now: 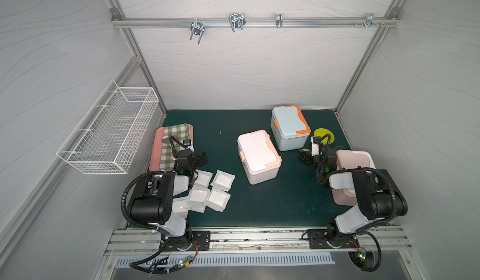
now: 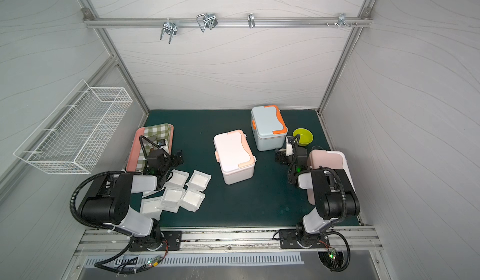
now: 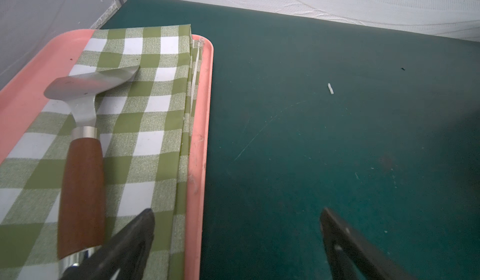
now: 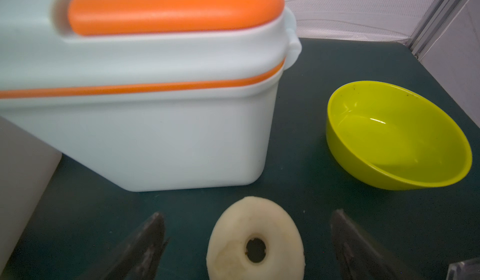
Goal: Open first aid kits and take out gauze
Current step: Reset both arms
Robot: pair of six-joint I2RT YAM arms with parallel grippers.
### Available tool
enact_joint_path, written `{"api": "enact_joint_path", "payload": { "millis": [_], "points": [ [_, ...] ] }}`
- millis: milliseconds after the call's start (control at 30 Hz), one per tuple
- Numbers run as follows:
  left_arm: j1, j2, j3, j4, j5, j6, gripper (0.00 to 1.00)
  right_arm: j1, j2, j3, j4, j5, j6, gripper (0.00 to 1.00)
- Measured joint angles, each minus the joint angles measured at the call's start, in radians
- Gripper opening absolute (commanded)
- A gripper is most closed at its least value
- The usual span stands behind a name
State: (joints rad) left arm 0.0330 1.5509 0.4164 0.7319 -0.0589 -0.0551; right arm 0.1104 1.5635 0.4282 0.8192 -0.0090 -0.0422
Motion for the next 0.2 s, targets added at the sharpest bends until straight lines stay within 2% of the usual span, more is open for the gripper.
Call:
{"api": "enact_joint_path", "payload": {
  "millis": [200],
  "points": [
    [0.0,0.0,0.0,0.0,0.0,0.0,0.99,-0.003,0.007,0.003,-0.006,-0.007,0.0,0.99]
  ]
}}
